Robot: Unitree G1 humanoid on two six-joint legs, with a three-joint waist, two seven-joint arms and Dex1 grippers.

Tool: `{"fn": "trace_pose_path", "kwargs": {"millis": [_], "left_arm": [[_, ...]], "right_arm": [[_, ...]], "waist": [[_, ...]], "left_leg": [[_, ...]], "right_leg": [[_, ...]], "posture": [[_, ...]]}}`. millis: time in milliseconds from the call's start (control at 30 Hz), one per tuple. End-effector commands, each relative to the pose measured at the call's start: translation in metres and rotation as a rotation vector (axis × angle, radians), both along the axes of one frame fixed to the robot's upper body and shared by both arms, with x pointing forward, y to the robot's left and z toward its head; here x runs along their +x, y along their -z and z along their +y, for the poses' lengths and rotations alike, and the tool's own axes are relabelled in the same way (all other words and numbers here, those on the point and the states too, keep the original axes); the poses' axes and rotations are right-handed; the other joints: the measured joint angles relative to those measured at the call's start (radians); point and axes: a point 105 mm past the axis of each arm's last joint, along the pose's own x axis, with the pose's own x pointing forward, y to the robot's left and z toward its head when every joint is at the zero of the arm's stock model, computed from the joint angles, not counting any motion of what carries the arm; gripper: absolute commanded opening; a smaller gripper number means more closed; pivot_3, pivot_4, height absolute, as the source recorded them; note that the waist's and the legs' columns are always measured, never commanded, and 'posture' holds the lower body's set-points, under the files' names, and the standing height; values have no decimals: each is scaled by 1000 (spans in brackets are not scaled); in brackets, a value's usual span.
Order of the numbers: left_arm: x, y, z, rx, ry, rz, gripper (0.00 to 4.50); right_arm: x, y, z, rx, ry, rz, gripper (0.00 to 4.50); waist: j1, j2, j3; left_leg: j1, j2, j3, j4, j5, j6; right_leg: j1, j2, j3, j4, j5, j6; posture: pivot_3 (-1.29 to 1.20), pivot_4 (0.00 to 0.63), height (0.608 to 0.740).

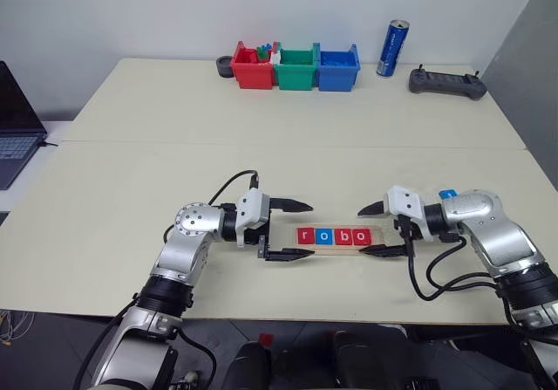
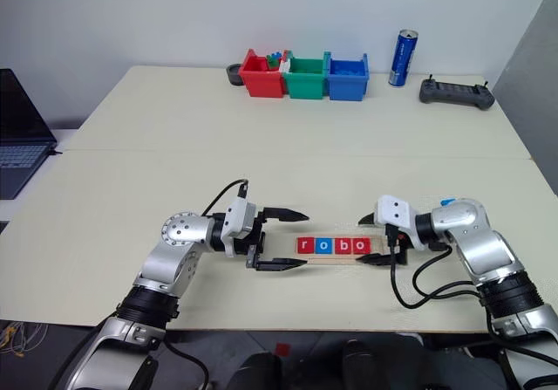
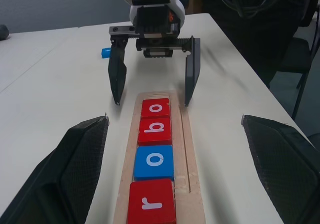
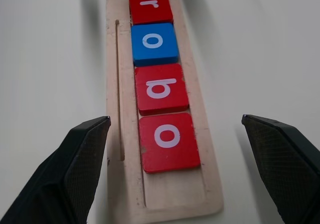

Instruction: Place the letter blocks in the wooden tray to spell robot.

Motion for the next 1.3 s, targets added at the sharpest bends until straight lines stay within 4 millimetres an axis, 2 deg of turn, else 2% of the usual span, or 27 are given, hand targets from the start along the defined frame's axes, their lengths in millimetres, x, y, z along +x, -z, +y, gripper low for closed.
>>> {"fn": "trace_pose_path", "kwargs": {"millis": [33,233,367,400,500,767,833,1033,1300], "left_arm": [[-2,-10,-3,-7,23,-37,4500],[-2,-10,-4,-13,21,-38,4500],[-1,-8,-5,-14,21,-36,4500],[-1,-8,-5,-14,22,-36,4500],[0,-8,-6,-17,24,-36,4500],[0,-9,-7,-15,38,-39,4500],[0,-9,-7,-15,40,-39,4500],[-3,-7,-6,-13,39,-35,4500],[-4,-7,-3,-8,30,-34,4500]], "right_arm": [[3,-22,-11,14,32,-76,4480],[-6,-35,-32,47,151,-107,4480],[-14,-27,-35,51,194,-123,4480],[-17,-24,-35,57,202,-114,4315],[-22,-19,-33,66,206,-101,3589],[-26,-11,-24,59,174,-98,624],[-26,-8,-21,46,157,-102,20],[-19,4,-14,-1,115,-129,20],[-9,9,-10,-5,105,-138,20]], "waist": [[0,0,0],[3,0,0],[3,0,0],[2,0,0],[2,0,0],[0,0,0],[0,0,0],[-1,0,0],[-1,0,0]], "left_leg": [[0,0,0,0,0,0],[0,0,0,0,0,0],[0,0,0,0,0,0],[0,0,0,0,0,0],[1,0,1,1,0,0],[2,0,1,1,0,0],[2,0,1,1,0,0],[2,0,2,2,0,0],[2,0,1,2,0,0]], "right_leg": [[0,0,0,0,0,0],[0,0,0,0,0,0],[0,0,0,1,0,0],[0,0,0,1,0,0],[0,0,1,4,0,0],[0,0,2,6,0,0],[0,0,2,6,0,0],[0,0,2,6,0,0],[0,0,2,6,0,0]], "posture": [[0,150,740],[0,150,740],[0,150,740],[0,150,740],[0,150,740],[0,150,740],[0,150,740],[0,150,740],[0,150,740]]}}
